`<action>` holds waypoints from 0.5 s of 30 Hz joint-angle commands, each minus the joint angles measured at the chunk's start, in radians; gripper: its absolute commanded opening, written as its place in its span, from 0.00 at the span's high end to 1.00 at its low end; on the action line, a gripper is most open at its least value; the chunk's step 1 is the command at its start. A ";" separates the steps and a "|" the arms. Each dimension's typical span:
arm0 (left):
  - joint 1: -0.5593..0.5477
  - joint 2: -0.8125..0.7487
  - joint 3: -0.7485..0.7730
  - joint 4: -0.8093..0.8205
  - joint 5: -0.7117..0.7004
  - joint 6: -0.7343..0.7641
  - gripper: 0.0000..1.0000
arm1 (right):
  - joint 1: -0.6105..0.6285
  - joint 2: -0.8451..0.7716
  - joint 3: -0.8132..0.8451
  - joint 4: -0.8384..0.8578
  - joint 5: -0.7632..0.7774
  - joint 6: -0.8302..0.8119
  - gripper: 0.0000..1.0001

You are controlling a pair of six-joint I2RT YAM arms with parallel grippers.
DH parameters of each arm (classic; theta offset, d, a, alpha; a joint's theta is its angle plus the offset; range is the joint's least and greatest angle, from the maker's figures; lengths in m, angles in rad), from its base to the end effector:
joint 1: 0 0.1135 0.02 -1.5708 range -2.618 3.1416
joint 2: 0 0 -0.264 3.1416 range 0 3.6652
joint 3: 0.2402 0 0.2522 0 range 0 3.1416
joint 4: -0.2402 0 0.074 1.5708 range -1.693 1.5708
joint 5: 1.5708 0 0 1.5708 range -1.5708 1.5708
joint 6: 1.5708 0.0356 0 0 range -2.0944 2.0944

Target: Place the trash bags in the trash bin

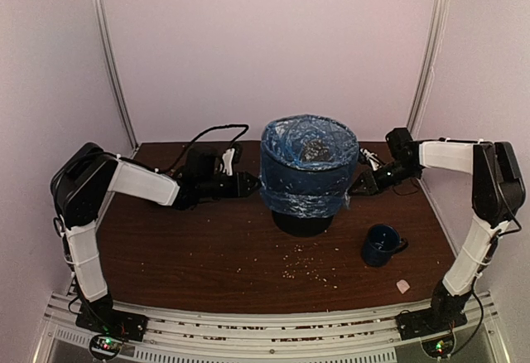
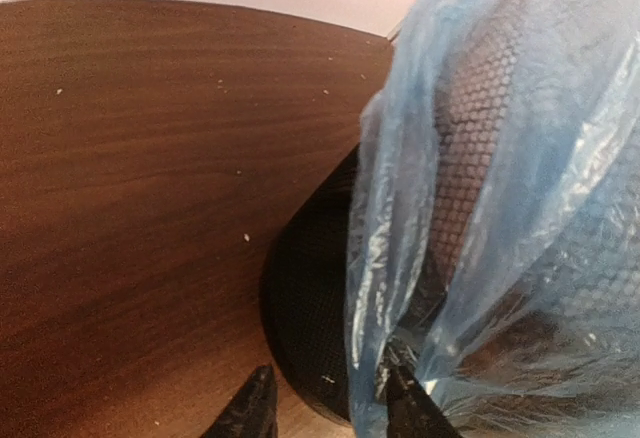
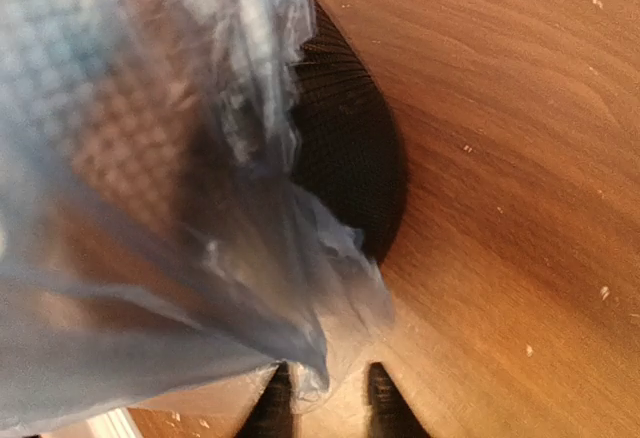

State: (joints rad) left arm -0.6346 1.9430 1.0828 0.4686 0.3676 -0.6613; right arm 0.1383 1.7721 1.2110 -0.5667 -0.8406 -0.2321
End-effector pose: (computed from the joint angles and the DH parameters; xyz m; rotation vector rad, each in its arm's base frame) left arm 0.3309 -0.2595 0.1720 0.2356 2.1260 -1.1717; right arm 0.3470 0.0751 0.2043 -0.6976 2.3768 1.0743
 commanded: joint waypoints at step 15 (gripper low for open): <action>0.009 -0.447 -0.155 -0.371 -0.309 0.214 0.26 | 0.143 -0.226 0.538 -0.138 0.374 0.056 0.54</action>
State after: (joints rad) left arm -0.6338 1.5295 0.9798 0.1307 0.1505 -0.5014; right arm 0.1589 1.4502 1.6135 -0.6571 -0.5316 -0.1757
